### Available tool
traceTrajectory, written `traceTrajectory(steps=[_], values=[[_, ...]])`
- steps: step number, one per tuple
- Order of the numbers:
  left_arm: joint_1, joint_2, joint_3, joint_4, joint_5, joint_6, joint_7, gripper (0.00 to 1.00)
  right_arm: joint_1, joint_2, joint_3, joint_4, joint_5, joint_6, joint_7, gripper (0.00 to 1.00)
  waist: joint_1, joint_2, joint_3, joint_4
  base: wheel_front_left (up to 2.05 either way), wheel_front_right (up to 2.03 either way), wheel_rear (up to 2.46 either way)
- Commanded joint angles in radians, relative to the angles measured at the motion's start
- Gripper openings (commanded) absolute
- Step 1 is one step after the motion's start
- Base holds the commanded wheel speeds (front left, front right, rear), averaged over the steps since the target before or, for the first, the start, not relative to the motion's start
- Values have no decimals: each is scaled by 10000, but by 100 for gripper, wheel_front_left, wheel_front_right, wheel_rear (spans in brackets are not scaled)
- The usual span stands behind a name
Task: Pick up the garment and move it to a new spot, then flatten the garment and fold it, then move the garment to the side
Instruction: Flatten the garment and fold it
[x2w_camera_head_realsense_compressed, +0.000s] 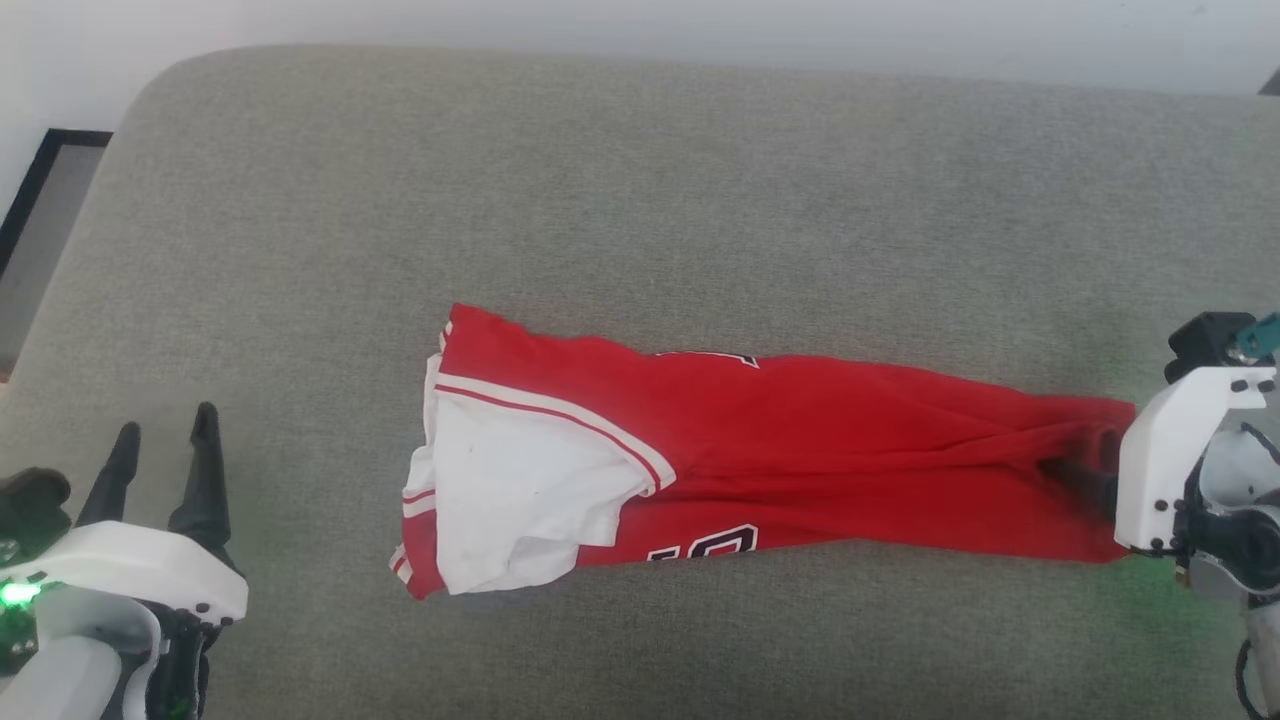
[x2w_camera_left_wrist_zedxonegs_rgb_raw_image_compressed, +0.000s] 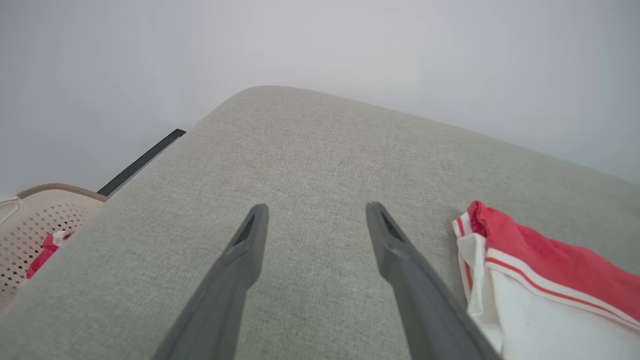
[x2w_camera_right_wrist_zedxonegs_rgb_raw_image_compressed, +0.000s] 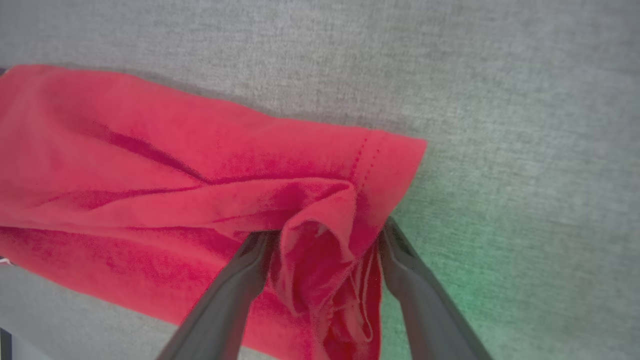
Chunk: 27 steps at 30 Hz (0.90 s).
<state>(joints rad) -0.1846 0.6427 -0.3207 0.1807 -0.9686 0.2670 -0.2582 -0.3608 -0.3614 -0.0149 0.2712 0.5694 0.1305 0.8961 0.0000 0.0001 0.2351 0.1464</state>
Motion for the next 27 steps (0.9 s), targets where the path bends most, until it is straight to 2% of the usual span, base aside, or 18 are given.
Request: traceTrajectory(steps=[1, 7, 9, 19, 27], values=[[155, -161, 193, 105, 225, -109, -66, 100, -108, 19, 114, 293, -14, 2, -33, 100, 0, -1, 30, 86, 0, 0, 0], [396, -872, 1073, 356, 840, -572, -64, 100, -397, 173, 656, 1291, 218, 4, 95, 100, 0, -1, 55, 256, 0, 0, 0], [450, -1198, 1444, 440, 1042, -782, -66, 100, -440, 211, 936, 1490, 363, 5, 176, 0, 0, -1, 52, 319, 0, 0, 0], [787, -2404, 3118, 680, 2240, -1769, -69, 100, -849, -344, 580, 1667, 994, -4, -262, 0, 0, -1, 41, 313, 0, 0, 0], [722, -2951, 3699, 904, 2804, -2285, -70, 100, -1077, -1000, -457, 1929, 833, -5, -443, 0, 0, -1, 130, -12, 0, 0, 0]])
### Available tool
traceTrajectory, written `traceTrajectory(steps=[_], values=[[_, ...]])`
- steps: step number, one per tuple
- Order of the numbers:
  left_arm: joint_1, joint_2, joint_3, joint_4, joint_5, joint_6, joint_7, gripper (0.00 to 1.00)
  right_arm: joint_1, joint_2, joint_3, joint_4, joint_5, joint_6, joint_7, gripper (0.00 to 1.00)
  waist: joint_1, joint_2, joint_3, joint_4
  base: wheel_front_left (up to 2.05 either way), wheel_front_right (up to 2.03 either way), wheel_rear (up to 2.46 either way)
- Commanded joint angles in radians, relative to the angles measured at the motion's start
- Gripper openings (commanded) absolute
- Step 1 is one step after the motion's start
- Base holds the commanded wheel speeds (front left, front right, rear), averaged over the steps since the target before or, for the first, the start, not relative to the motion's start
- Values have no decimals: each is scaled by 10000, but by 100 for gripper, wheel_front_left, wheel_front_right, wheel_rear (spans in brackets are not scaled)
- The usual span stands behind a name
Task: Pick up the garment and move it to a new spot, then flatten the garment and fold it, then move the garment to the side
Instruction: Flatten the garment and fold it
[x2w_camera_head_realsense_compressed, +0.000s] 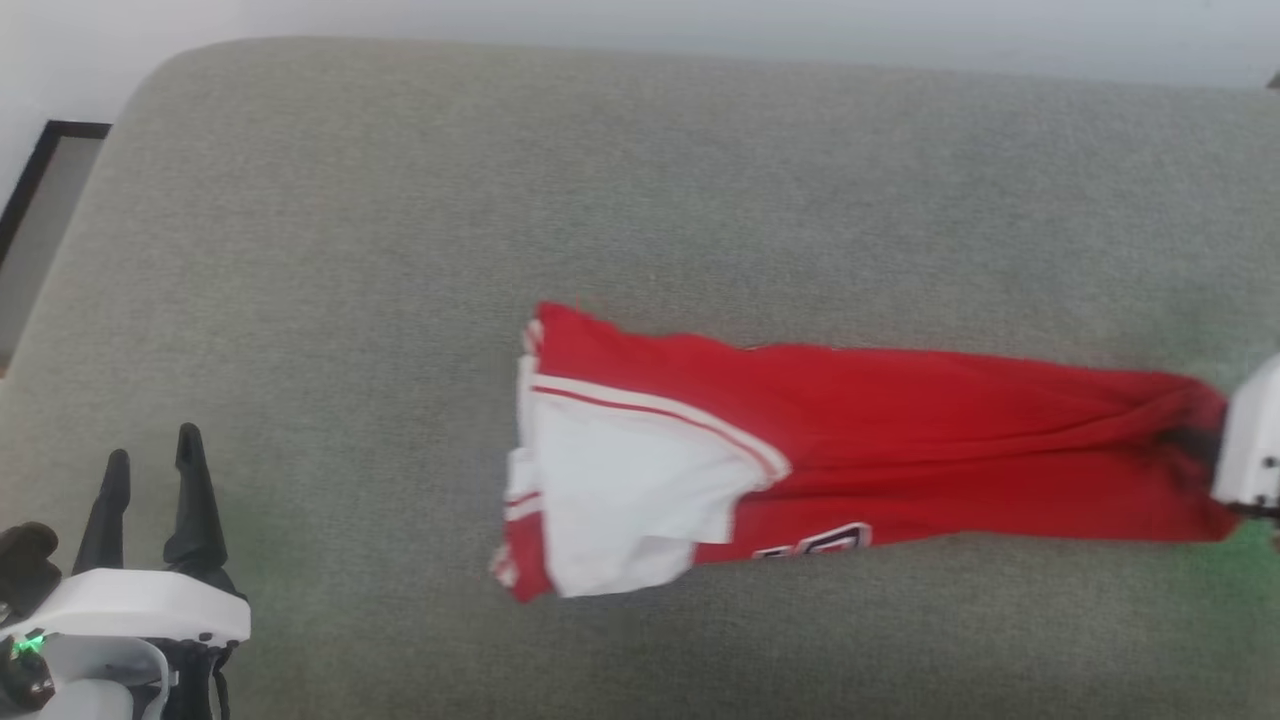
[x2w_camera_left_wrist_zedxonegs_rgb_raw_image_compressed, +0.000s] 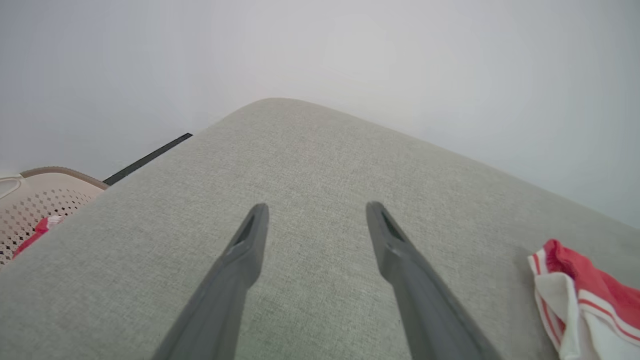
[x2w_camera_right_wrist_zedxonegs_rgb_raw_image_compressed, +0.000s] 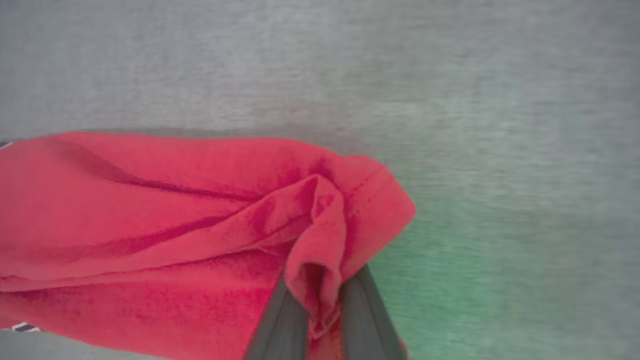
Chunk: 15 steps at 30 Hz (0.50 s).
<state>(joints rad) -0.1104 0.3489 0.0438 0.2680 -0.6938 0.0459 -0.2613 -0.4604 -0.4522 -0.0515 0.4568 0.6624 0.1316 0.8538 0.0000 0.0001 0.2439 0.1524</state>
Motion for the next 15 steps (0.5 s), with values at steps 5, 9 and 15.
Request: traceTrajectory(steps=[5, 9, 15], values=[[-315, -235, 231, 203, 407, -346, -40, 100, -288, -746, -1046, 514, -554, -15, -184, 0, 0, -1, 223, -387, 0, 0, 0], [-516, -289, 273, 339, 609, -501, -39, 100, -386, -1186, -1705, 1100, -1003, -14, -363, 0, 0, -1, 299, -563, 0, 0, 0], [-752, -342, 387, 453, 715, -668, -40, 100, -716, -1389, -2106, 1642, -1416, -11, -466, 0, 0, -1, 405, -811, 0, 0, 0]])
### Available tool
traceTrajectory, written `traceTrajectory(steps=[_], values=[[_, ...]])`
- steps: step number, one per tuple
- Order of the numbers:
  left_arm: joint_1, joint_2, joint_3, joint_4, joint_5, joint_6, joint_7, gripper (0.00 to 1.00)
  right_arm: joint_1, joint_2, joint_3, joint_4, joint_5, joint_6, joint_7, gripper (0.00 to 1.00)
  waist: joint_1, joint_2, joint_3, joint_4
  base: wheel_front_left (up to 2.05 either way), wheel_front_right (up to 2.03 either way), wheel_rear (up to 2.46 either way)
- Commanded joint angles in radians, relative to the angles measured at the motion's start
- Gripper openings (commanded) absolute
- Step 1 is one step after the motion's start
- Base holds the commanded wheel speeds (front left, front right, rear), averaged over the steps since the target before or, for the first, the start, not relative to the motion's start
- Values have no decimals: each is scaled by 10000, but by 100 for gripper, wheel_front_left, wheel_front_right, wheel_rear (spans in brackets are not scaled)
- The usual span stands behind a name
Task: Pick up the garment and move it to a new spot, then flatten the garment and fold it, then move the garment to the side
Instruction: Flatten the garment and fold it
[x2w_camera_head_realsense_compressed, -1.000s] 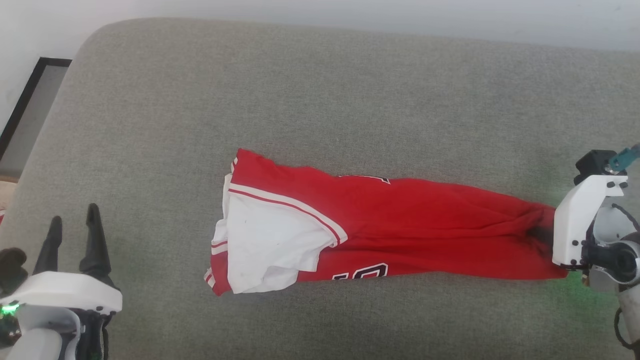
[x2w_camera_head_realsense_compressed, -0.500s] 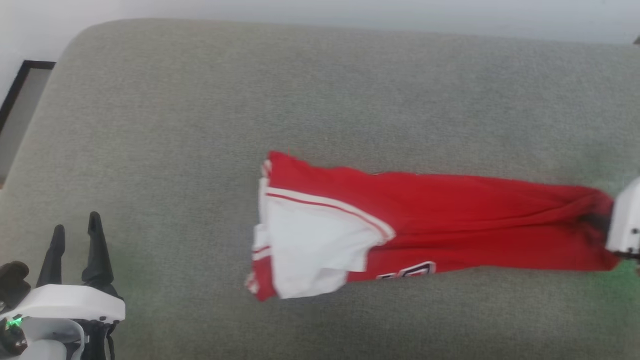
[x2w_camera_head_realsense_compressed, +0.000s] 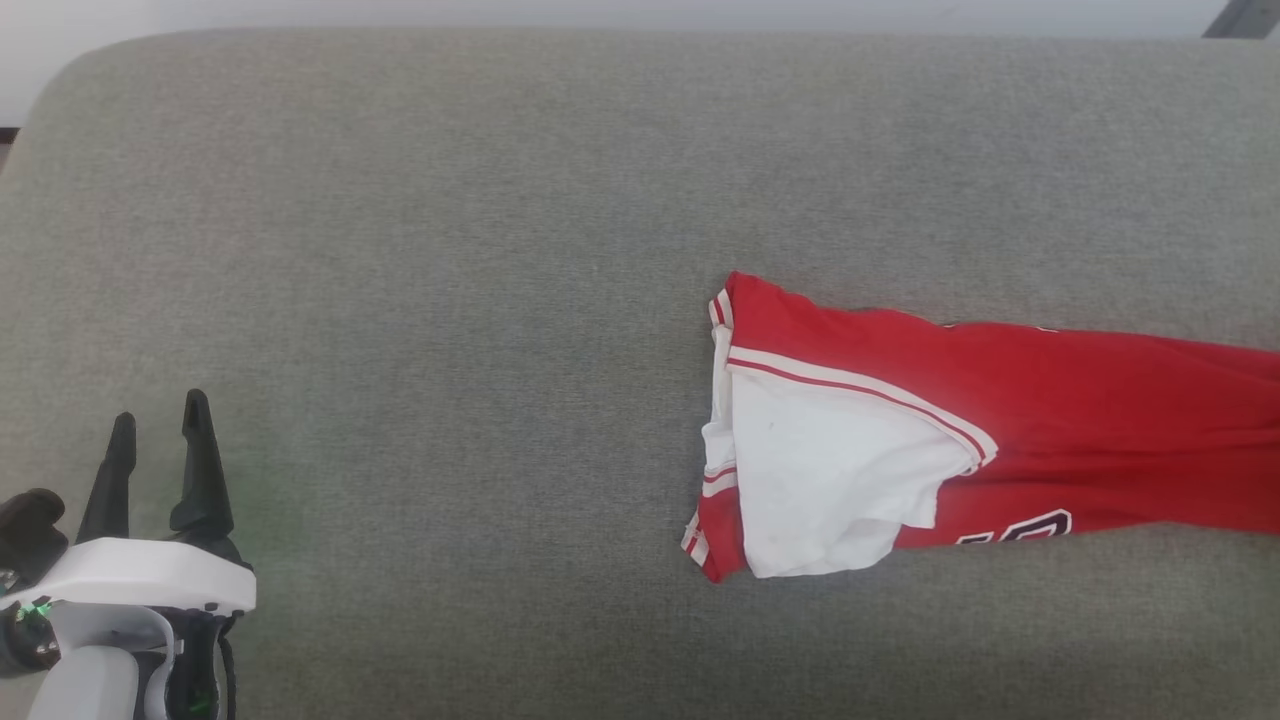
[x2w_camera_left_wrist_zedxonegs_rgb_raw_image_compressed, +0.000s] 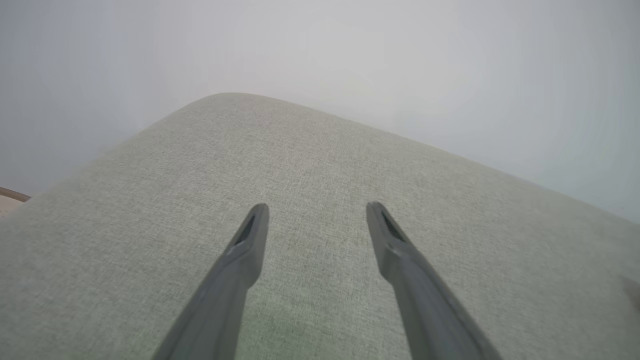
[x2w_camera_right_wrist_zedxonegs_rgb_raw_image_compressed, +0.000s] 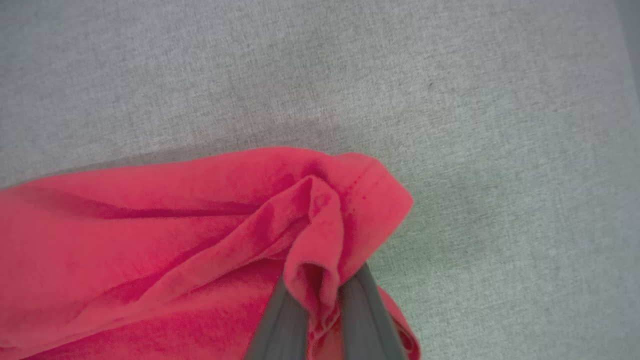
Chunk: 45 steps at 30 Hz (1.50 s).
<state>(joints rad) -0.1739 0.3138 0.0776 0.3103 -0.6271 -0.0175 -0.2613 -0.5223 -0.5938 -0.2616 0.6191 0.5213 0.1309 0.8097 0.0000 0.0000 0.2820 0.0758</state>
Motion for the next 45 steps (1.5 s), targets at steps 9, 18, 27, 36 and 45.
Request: traceTrajectory(steps=[9, 18, 27, 36, 45], values=[[-33, -63, 157, 144, 226, -218, -41, 100, 282, 603, 1017, -1654, 580, 0, 520, 0, 0, 0, -124, -240, 0, 0, 0], [-34, -147, 123, 171, 351, -323, -39, 100, 1128, 1815, 2667, -5472, 1232, 0, 1790, 0, 0, 0, -425, -98, 0, 0, 0], [-376, -312, -162, 388, 415, -446, -39, 100, 963, 3030, 4513, -6291, 1227, 0, 2136, 0, 0, 0, -645, 624, 0, 0, 0], [-623, -528, -321, 627, 465, -622, -39, 100, 445, 3402, 5620, -5237, 1209, 0, 1621, 0, 0, 0, -646, 1298, 0, 0, 0], [-646, -610, -145, 816, 548, -712, -41, 100, 131, 3649, 5852, -4631, 1454, 0, 1254, 100, 0, 0, -738, 1233, 0, 0, 0]])
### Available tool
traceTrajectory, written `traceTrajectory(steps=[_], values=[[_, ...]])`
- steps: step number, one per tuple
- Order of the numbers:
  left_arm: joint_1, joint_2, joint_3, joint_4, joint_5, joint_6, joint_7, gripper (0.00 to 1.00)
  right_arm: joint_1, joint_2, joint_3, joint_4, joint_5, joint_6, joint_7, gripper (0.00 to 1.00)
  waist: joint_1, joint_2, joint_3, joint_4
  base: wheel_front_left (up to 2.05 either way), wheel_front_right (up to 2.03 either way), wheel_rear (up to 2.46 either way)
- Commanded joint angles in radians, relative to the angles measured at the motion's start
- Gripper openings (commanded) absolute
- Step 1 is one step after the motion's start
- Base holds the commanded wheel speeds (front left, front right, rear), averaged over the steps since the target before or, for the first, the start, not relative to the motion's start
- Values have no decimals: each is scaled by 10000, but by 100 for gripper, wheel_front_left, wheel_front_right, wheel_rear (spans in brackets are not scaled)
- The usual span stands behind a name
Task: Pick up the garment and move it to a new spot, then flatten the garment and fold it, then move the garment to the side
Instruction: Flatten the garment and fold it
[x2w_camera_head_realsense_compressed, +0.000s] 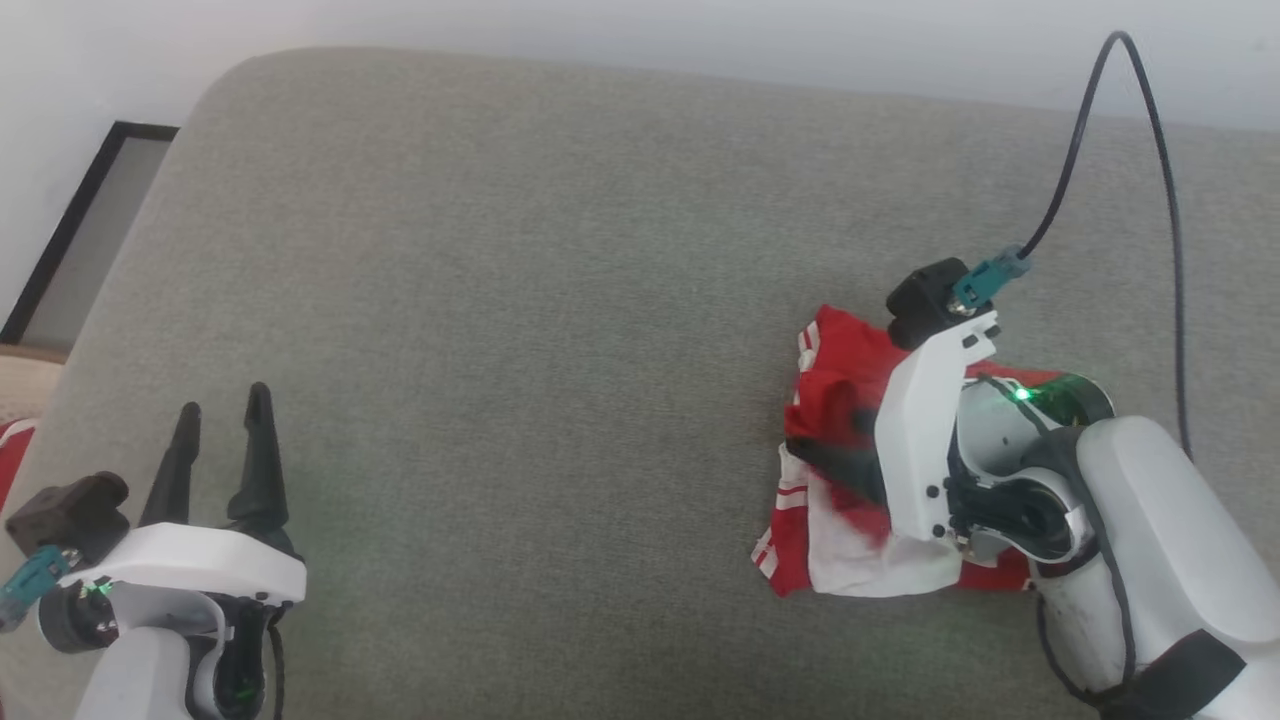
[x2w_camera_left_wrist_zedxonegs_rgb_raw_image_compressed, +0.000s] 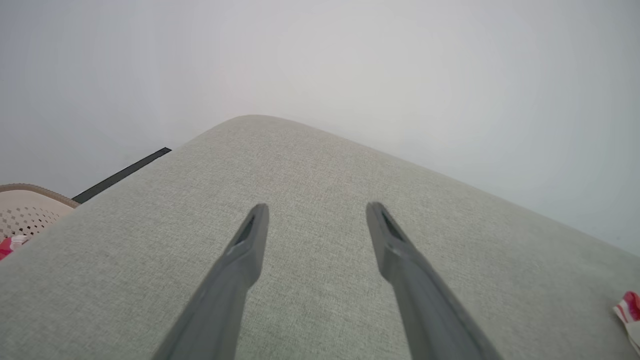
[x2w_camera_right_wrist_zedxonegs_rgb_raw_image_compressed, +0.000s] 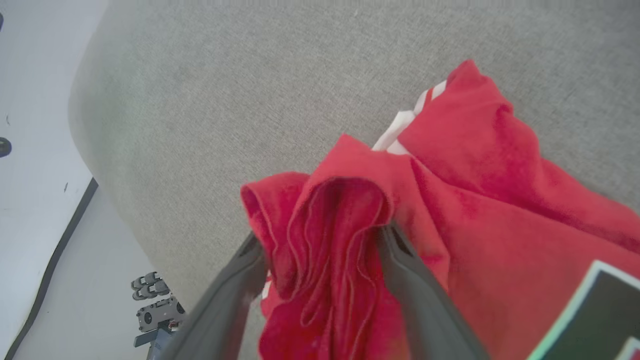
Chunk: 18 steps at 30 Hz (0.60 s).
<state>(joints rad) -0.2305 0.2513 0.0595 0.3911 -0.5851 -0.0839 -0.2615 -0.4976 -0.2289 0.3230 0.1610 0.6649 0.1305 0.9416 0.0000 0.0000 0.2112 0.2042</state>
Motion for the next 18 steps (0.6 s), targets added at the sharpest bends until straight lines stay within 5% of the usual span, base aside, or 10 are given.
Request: traceTrajectory(steps=[1, 11, 18], values=[[-52, 25, 61, 23, 140, -60, -38, 100, -131, -13, -4, -147, 23, 4, -102, 100, 0, 0, -57, -107, 0, 0, 0], [192, 171, 394, 38, 76, -103, -39, 100, 177, -327, -886, -1215, -105, 4, -788, 100, 0, 0, -414, -781, 0, 0, 0], [363, 457, 562, 4, 104, -93, -38, 100, 518, -781, -1949, -1477, -440, 4, -2262, 100, 0, 0, -730, -1408, 0, 0, 0]])
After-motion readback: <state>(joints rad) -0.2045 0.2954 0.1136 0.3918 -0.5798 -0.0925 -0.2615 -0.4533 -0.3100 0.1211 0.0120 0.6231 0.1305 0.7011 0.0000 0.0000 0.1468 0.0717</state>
